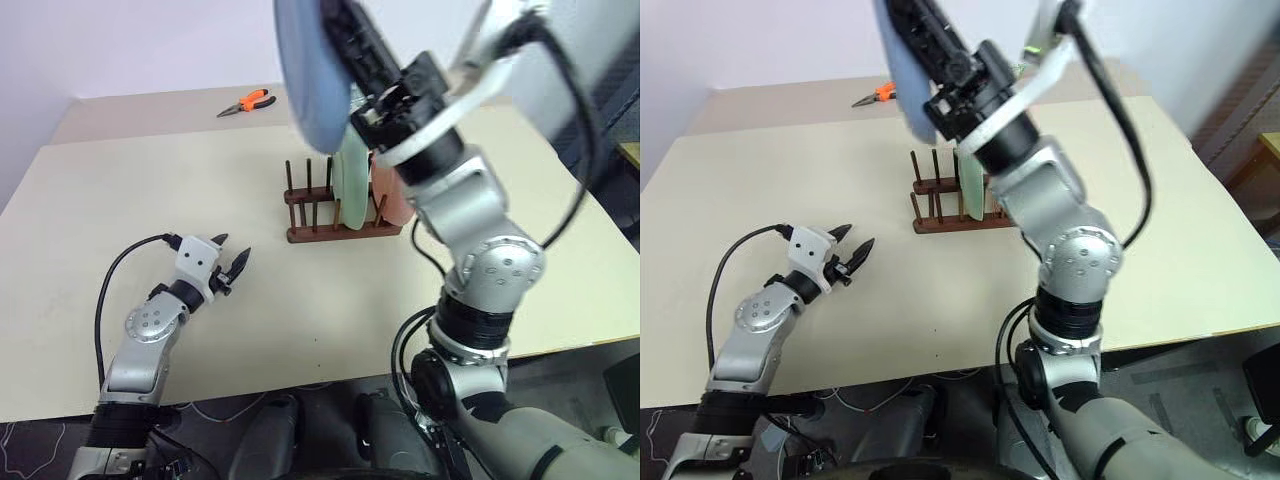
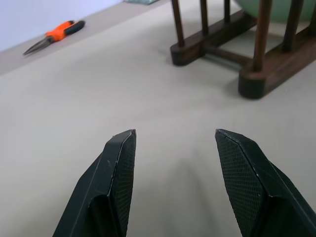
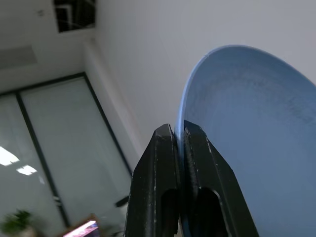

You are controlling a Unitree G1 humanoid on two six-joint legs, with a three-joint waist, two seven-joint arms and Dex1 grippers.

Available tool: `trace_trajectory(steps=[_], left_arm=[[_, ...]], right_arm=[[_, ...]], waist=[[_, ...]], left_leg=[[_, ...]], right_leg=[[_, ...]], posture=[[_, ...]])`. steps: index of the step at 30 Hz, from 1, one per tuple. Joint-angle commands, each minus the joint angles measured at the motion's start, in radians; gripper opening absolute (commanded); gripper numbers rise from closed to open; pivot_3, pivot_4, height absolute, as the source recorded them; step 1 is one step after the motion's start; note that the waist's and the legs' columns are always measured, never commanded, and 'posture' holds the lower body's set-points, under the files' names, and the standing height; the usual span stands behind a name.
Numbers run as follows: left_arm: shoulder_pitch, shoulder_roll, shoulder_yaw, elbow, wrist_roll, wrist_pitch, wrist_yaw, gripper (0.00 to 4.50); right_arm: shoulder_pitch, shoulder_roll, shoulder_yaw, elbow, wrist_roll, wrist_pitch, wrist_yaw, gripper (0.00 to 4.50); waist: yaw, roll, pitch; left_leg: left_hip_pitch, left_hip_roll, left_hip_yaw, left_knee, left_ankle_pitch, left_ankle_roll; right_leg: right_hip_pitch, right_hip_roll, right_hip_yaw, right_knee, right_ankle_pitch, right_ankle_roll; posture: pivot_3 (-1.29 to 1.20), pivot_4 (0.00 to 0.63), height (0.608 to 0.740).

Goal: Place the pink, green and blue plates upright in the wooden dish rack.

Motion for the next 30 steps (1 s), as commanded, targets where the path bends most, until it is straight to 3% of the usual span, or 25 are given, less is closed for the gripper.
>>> trace_trajectory(steps=[1,6,19,24,26,29,30], left_arm=[[0.018,-0.002,0.025,-0.052,0.005,-0.023,0.016,2.6],[0.046,-0.009,0.024,-0.084,0.004,-0.013,0.027,2.6],[0.037,-0.012,0.003,-0.092,0.004,0.001,0.005,2.6],[0.04,-0.012,-0.011,-0.105,-0.006,0.007,-0.019,2.6],[0.042,-0.014,-0.016,-0.113,-0.005,0.012,-0.024,2.6],[0.043,-0.02,-0.023,-0.122,0.0,0.019,-0.022,2.6],[0.043,-0.022,-0.024,-0.124,0.001,0.021,-0.021,2.6]], right_arm=[[-0.02,0.05,-0.01,0.081,0.036,-0.017,-0.067,0.03],[-0.012,0.065,0.023,0.163,-0.042,-0.029,-0.071,0.03],[-0.039,0.089,-0.011,0.318,-0.04,-0.006,-0.181,0.03],[-0.088,0.076,-0.035,0.411,-0.055,-0.012,-0.179,1.75],[-0.106,0.073,-0.038,0.43,-0.066,-0.014,-0.175,2.95],[-0.124,0.06,-0.026,0.439,-0.106,-0.014,-0.154,4.41],[-0.127,0.057,-0.023,0.44,-0.118,-0.013,-0.146,4.46]], waist=[[-0.004,0.0,0.0],[-0.012,0.0,0.0],[-0.013,0.0,-0.001],[-0.014,0.001,-0.001],[-0.014,0.001,-0.001],[-0.015,0.001,-0.001],[-0.015,0.001,-0.001]], left_leg=[[0.0,0.0,0.0,0.0,0.0,0.0],[0.0,0.0,0.001,-0.001,0.0,0.0],[0.0,0.0,0.001,-0.001,0.0,0.0],[0.0,0.0,0.001,-0.001,0.0,0.0],[-0.001,0.0,0.001,-0.001,0.0,0.0],[0.0,0.0,0.001,-0.001,0.0,0.0],[0.0,0.0,0.001,-0.001,0.0,0.0]], right_leg=[[-0.001,0.0,0.0,0.001,0.0,0.0],[-0.003,0.0,0.0,0.003,0.0,0.0],[-0.003,0.001,0.0,0.003,0.0,0.0],[-0.003,0.001,0.0,0.004,0.0,0.0],[-0.004,0.001,0.0,0.004,0.0,0.0],[-0.004,0.001,0.0,0.004,0.0,0.0],[-0.004,0.001,0.0,0.004,0.0,0.0]], posture=[[0.0,0.15,0.74],[0.0,0.15,0.74],[0.0,0.15,0.74],[0.0,0.15,0.74],[0.0,0.15,0.74],[0.0,0.15,0.74],[0.0,0.15,0.74]])
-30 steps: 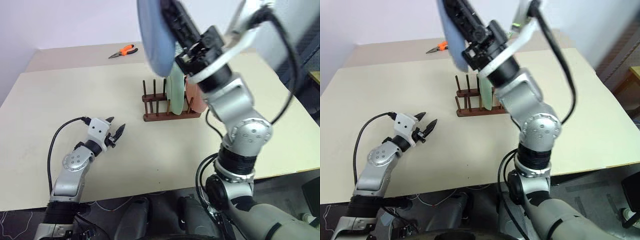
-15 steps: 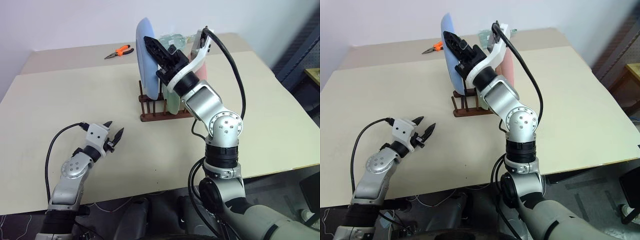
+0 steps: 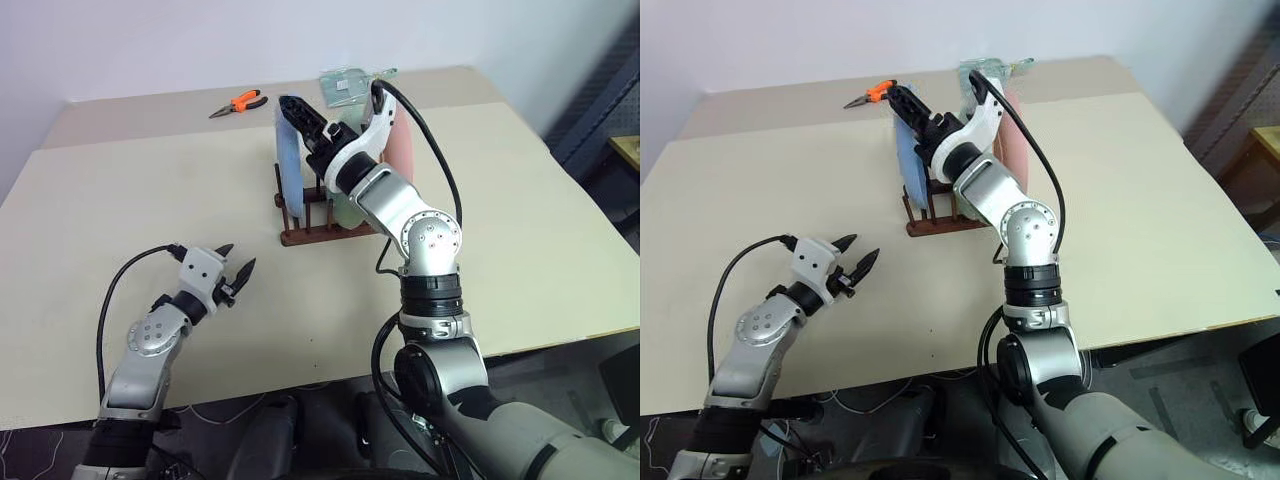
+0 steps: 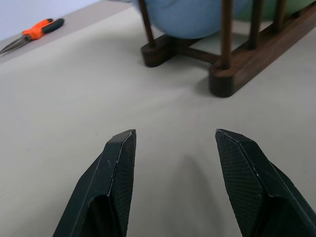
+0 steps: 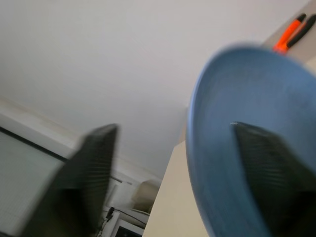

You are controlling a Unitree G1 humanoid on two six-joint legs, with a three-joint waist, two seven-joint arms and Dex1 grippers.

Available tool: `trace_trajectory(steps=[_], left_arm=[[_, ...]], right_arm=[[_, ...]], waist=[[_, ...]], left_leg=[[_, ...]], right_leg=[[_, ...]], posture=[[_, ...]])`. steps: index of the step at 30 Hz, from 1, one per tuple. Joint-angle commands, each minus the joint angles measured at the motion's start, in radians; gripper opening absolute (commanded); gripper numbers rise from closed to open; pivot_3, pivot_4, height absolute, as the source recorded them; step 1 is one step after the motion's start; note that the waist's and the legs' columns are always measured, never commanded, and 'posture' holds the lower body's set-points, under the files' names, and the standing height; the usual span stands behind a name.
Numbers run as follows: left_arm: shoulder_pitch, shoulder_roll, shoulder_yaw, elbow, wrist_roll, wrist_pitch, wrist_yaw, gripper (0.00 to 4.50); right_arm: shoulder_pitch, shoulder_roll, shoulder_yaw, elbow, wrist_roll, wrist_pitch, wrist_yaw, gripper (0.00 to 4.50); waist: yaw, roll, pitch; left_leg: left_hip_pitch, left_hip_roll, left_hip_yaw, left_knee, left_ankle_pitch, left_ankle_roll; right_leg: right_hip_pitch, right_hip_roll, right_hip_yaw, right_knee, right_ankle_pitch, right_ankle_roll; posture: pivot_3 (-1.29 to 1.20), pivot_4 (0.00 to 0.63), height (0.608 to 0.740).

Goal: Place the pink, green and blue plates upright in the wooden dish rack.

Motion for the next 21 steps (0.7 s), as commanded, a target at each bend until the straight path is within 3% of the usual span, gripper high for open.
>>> trace_trajectory(steps=[1,4,9,15,21], left_arm=[[-0.001,-0.002,-0.004,-0.043,-0.001,0.004,-0.002,2.6],[0.004,-0.003,-0.017,-0.05,0.003,0.008,-0.005,2.6],[0.003,-0.004,-0.025,-0.055,0.004,0.017,-0.011,2.6],[-0.001,-0.005,-0.035,-0.059,0.006,0.022,-0.019,2.6],[0.005,-0.001,-0.033,-0.069,0.004,0.03,-0.02,2.6]], right_arm=[[-0.042,-0.002,0.018,-0.024,-0.045,-0.004,0.044,4.46],[-0.046,-0.091,0.123,-0.103,-0.165,0.001,0.188,4.46],[-0.012,-0.16,0.185,-0.195,-0.236,0.018,0.298,4.46],[0.025,-0.225,0.197,-0.308,-0.27,0.039,0.378,4.46],[0.086,-0.445,0.177,-0.42,-0.374,-0.015,0.548,4.46]], waist=[[0.0,0.0,0.0],[0.0,0.0,0.0],[0.001,0.0,0.0],[0.004,0.0,0.0],[0.007,0.0,0.0]], left_leg=[[0.0,0.0,0.0,0.0,0.0,0.0],[0.0,0.0,0.0,0.0,0.0,0.0],[0.0,0.0,0.0,0.0,0.0,0.0],[0.0,0.0,0.0,0.0,0.0,0.0],[0.0,0.0,0.0,0.001,0.0,0.0]], right_leg=[[0.0,0.0,0.0,0.0,0.0,0.0],[0.0,0.0,0.0,0.0,0.0,0.0],[0.0,0.0,0.0,0.0,0.0,0.0],[0.0,0.0,0.0,0.0,0.0,0.0],[0.001,-0.001,-0.001,-0.002,0.0,0.0]], posture=[[0.0,0.15,0.74],[0.0,0.15,0.74],[0.0,0.15,0.74],[0.0,0.15,0.74],[0.0,0.15,0.74]])
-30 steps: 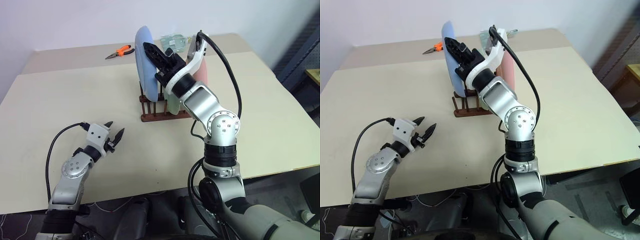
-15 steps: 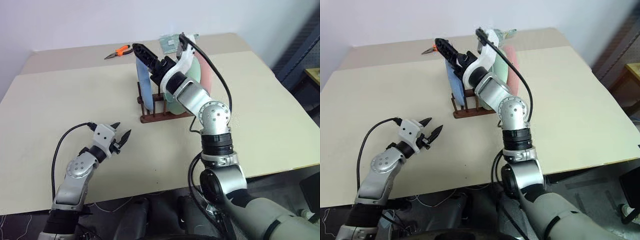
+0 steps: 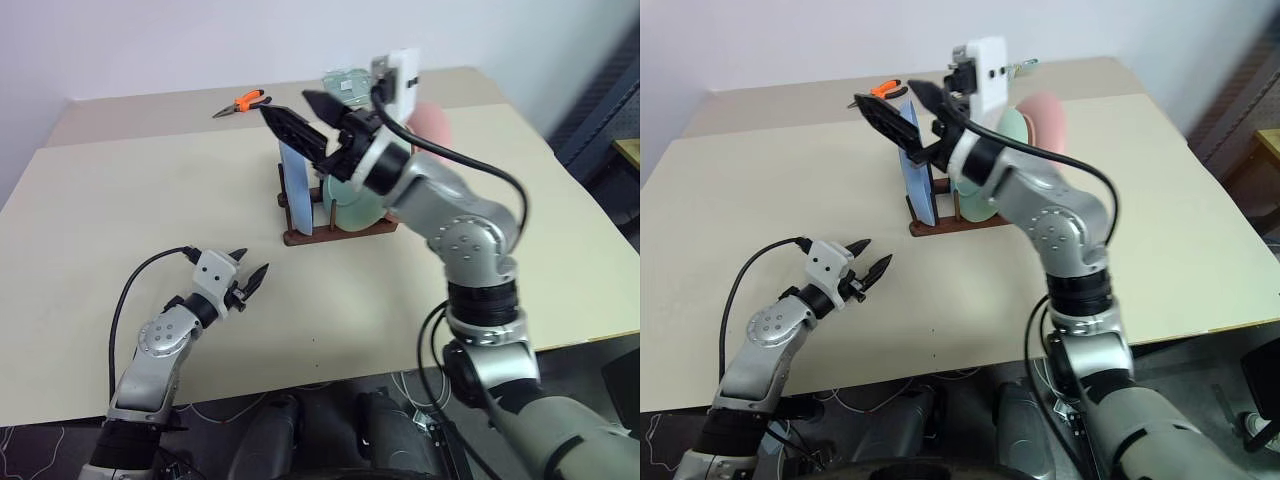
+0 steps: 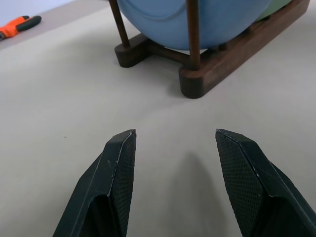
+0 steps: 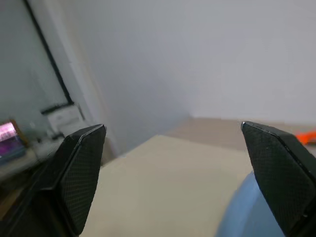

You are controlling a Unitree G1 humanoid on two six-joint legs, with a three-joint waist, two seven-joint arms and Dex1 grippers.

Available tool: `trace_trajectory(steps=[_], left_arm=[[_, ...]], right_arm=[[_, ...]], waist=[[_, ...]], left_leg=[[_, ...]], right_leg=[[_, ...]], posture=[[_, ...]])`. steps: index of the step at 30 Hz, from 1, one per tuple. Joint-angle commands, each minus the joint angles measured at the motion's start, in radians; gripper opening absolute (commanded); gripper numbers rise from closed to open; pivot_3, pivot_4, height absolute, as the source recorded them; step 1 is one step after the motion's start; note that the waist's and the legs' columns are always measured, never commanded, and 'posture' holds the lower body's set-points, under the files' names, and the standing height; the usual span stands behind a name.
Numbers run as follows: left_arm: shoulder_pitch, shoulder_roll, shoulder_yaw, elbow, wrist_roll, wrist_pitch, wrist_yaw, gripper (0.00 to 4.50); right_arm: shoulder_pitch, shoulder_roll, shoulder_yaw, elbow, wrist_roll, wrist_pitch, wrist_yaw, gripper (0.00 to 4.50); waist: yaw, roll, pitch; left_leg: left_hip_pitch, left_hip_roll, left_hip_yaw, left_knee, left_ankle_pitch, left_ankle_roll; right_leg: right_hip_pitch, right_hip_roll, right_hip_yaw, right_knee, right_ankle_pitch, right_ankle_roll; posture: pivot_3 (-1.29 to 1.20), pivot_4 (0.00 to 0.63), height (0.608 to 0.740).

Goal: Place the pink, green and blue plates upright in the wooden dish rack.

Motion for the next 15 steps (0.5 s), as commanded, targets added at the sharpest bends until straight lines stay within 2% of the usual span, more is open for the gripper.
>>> trace_trajectory(steps=[1,2,5,9,12,15], left_arm=[[0.003,0.007,0.007,-0.044,0.001,-0.006,-0.004,2.6],[0.005,0.008,0.007,-0.046,0.002,-0.005,-0.005,2.6],[0.005,0.01,0.0,-0.051,-0.003,-0.001,-0.018,2.6],[-0.005,0.008,-0.031,-0.082,-0.028,0.03,-0.061,2.6],[-0.024,-0.007,-0.082,-0.113,-0.041,0.063,-0.096,2.6],[-0.044,-0.022,-0.113,-0.127,-0.049,0.088,-0.113,2.6]], right_arm=[[0.04,-0.116,-0.032,-0.077,-0.065,-0.051,0.106,4.46],[0.059,-0.159,-0.035,-0.087,-0.087,-0.063,0.134,4.46],[0.128,-0.279,-0.057,-0.128,-0.118,-0.081,0.216,3.69],[0.232,-0.43,-0.093,-0.155,-0.186,-0.102,0.285,1.74],[0.319,-0.528,-0.091,-0.152,-0.283,-0.138,0.311,0.05],[0.352,-0.557,-0.036,-0.151,-0.39,-0.181,0.305,0.05]], waist=[[0.0,0.0,0.0],[0.0,0.0,0.0],[0.0,0.0,0.0],[0.002,-0.001,0.0],[0.006,-0.001,0.001],[0.002,-0.001,0.001]], left_leg=[[0.0,0.0,0.0,0.0,0.0,0.0],[0.0,0.0,0.0,0.0,0.0,0.0],[0.0,0.0,0.0,0.0,0.0,0.0],[0.0,0.0,0.0,0.0,0.0,0.0],[0.0,0.0,0.0,0.001,0.0,0.0],[0.0,0.001,0.0,0.001,0.0,0.0]], right_leg=[[0.0,0.0,0.0,0.0,0.0,0.0],[0.0,0.0,0.0,0.0,0.0,0.0],[0.0,0.0,0.0,0.0,0.0,0.0],[0.001,-0.001,0.0,-0.001,0.0,0.0],[0.003,-0.001,-0.001,-0.004,-0.001,-0.001],[0.005,0.0,-0.001,-0.008,-0.002,-0.002]], posture=[[0.0,0.15,0.74],[0.0,0.15,0.74],[0.0,0.15,0.74],[0.0,0.15,0.74],[0.0,0.15,0.74],[0.0,0.15,0.74]])
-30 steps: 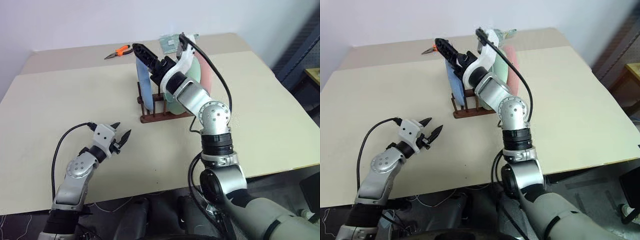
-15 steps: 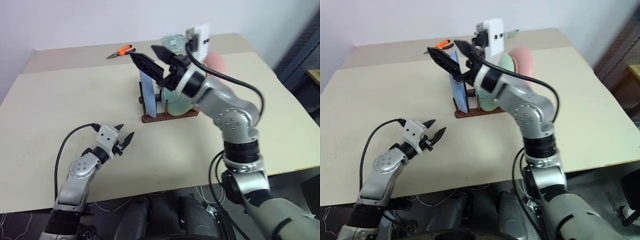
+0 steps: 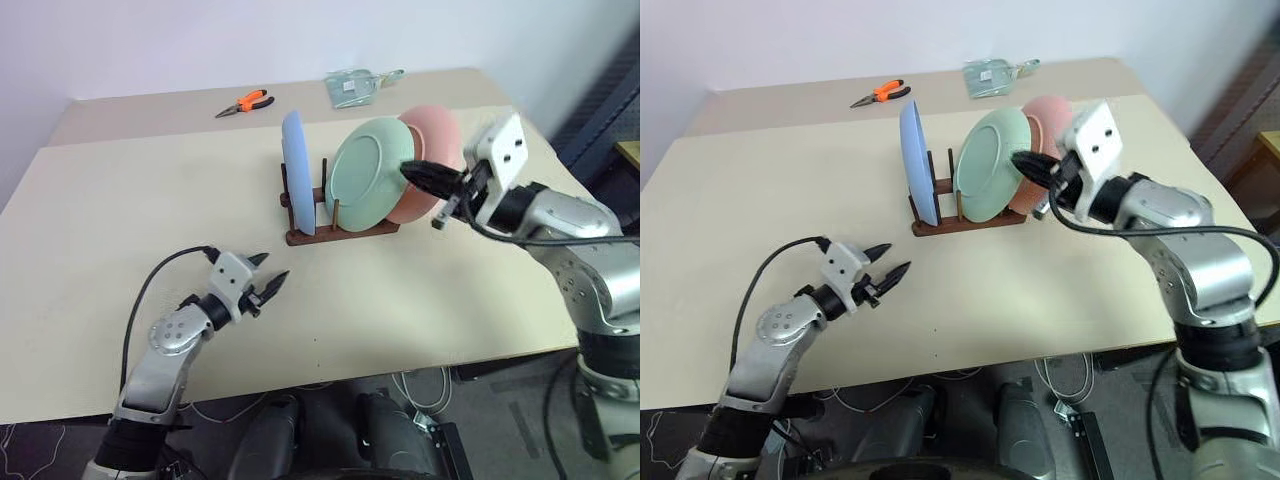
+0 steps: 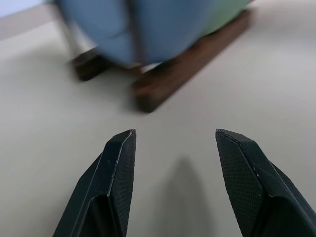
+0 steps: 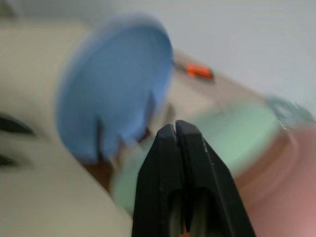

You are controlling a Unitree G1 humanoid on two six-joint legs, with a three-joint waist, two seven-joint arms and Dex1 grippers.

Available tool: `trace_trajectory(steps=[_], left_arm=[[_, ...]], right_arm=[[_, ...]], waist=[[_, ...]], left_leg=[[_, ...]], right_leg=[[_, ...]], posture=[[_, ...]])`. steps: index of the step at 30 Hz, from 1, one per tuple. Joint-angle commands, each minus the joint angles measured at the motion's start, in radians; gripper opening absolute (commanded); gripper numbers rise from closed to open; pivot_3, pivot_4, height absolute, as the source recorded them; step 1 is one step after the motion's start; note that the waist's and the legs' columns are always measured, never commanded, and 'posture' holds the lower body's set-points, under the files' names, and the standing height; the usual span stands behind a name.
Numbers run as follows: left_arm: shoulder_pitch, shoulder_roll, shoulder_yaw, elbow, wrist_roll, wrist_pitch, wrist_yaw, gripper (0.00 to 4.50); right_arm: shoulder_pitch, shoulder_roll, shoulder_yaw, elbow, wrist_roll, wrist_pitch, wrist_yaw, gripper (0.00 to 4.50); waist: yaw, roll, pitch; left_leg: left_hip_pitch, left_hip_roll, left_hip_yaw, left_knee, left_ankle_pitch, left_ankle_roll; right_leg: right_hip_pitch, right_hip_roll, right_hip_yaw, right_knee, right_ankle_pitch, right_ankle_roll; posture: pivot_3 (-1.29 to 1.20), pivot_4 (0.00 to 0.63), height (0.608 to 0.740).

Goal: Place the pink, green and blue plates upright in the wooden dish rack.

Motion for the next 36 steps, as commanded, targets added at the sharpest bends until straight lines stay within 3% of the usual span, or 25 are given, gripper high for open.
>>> trace_trajectory(steps=[1,14,25,36], left_arm=[[-0.031,-0.012,-0.037,-0.053,-0.019,0.021,-0.026,2.6],[-0.034,-0.013,-0.069,-0.121,-0.04,0.082,-0.055,2.6],[-0.022,-0.009,-0.073,-0.118,-0.034,0.077,-0.056,2.6],[-0.021,-0.008,-0.076,-0.116,-0.03,0.075,-0.054,2.6]], right_arm=[[0.006,-0.016,0.042,-0.024,-0.113,-0.068,-0.001,0.05],[0.001,0.017,0.143,0.087,-0.349,-0.191,0.012,0.05],[0.001,0.027,0.138,0.113,-0.418,-0.246,0.038,0.05],[-0.095,0.16,0.166,0.058,-0.41,-0.26,0.061,0.05]], waist=[[-0.005,0.0,0.0],[0.001,0.0,0.0],[0.016,0.0,0.0],[0.019,0.0,0.0]], left_leg=[[0.0,0.0,0.0,0.0,0.0,0.0],[0.0,0.001,0.0,0.0,0.0,0.0],[0.0,0.001,0.0,0.0,0.0,0.0],[0.0,0.001,0.0,0.0,0.0,0.0]], right_leg=[[0.0,0.0,0.0,0.0,0.0,0.0],[0.001,0.001,0.0,-0.002,0.001,0.001],[0.001,0.001,0.0,-0.002,0.001,0.001],[0.001,0.001,0.0,-0.002,0.001,0.001]], posture=[[0.0,0.15,0.74],[0.0,0.15,0.74],[0.0,0.15,0.74],[0.0,0.15,0.74]])
